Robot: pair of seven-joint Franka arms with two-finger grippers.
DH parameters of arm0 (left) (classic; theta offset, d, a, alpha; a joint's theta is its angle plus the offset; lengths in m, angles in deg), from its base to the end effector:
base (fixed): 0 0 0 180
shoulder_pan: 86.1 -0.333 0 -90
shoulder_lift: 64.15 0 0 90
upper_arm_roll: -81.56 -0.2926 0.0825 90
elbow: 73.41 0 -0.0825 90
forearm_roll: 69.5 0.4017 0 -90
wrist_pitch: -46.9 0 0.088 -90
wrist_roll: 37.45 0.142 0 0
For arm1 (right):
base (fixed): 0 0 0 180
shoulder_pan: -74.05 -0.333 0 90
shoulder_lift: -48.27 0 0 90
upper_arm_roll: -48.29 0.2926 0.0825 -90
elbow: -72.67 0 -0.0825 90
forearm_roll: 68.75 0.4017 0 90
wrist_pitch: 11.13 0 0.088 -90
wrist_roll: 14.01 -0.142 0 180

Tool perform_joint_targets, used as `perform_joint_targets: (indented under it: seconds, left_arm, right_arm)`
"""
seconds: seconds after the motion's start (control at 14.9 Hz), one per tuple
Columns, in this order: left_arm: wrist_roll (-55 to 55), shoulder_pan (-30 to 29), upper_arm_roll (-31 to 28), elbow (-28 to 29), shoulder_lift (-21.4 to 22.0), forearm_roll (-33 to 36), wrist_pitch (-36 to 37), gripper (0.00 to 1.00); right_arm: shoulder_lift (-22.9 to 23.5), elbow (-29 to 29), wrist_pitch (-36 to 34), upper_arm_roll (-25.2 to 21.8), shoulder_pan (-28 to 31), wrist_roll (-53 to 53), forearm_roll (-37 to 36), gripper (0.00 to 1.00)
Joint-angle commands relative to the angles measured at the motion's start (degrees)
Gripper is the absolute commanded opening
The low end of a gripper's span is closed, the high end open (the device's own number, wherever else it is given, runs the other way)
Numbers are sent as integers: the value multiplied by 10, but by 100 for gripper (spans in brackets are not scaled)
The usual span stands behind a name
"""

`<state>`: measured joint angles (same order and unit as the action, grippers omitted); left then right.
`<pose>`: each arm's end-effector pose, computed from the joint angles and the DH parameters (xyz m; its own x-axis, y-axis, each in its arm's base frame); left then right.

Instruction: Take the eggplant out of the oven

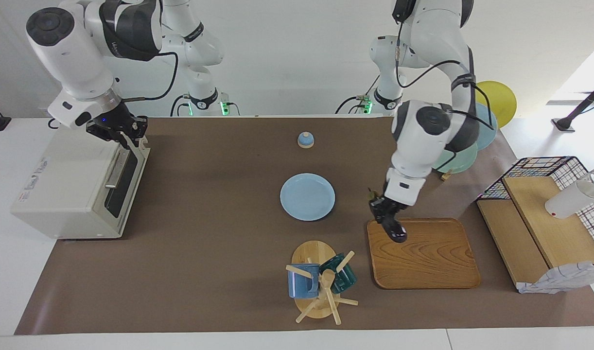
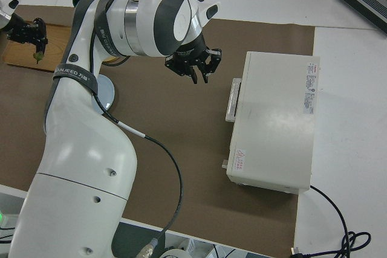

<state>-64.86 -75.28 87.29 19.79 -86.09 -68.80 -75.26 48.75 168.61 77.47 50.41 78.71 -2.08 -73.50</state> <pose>0.6625 -0.1901 0.3486 0.9759 0.1950 0.0980 0.1875 -0.9790 0.0804 0.5602 -0.0369 0.5098 0.9755 0.1610 -0.1500 0.1704 -0.9840 0.0521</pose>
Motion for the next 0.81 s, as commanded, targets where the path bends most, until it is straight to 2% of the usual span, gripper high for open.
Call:
perform_joint_targets:
  seconds: [0.0,0.2,0.27,0.61,0.74]
  left_arm:
    - [96,-47,6,-28,-59,-4,-2,0]
    - [127,-70,6,-92,-123,24,-11,0]
    - [127,-71,7,-94,-130,32,-22,0]
    - [161,-69,7,-50,-121,48,-57,0]
    - [162,-70,7,-50,-120,47,-56,0]
  right_arm:
    - [4,-6,-6,0,4,8,18,100]
    - [-4,-2,-4,1,-1,-16,20,100]
    - [-7,-2,-7,0,-10,-16,21,100]
    - [-22,1,-5,-21,-33,-16,21,100]
    - [-27,6,-10,-25,-43,-17,21,100]
